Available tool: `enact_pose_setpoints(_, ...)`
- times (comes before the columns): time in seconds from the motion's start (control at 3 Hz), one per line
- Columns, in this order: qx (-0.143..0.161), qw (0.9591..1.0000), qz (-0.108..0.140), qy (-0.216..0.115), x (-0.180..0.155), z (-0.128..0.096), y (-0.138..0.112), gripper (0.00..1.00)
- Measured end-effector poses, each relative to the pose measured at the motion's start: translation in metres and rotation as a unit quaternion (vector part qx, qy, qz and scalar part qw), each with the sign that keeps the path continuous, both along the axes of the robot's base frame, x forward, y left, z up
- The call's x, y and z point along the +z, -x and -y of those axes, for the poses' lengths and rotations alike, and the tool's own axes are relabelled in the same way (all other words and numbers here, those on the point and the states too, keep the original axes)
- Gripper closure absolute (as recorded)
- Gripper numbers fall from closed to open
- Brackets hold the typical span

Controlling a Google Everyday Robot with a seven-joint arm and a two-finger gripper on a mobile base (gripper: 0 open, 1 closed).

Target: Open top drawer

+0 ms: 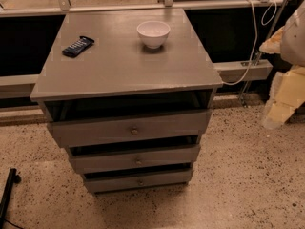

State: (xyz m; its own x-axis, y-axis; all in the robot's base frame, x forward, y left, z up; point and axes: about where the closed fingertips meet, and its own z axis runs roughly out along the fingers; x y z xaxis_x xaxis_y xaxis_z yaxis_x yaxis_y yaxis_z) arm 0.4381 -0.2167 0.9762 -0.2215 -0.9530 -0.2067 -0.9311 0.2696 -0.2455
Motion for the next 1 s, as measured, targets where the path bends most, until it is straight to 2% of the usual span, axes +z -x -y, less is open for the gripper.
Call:
enact_pose_setpoints(0.33, 0.0, 1.0, 0.0, 0.0, 0.0, 0.0, 0.0, 0.0)
enact_pose_setpoints(0.67, 0.015, 0.9995, 0.016, -0.02, -0.018, -0.014, -0.004, 0.0)
enact_pose_setpoints(1.0, 0.072, 0.9956, 0.022, -0.057, -0.076, -0.045, 0.007, 0.0)
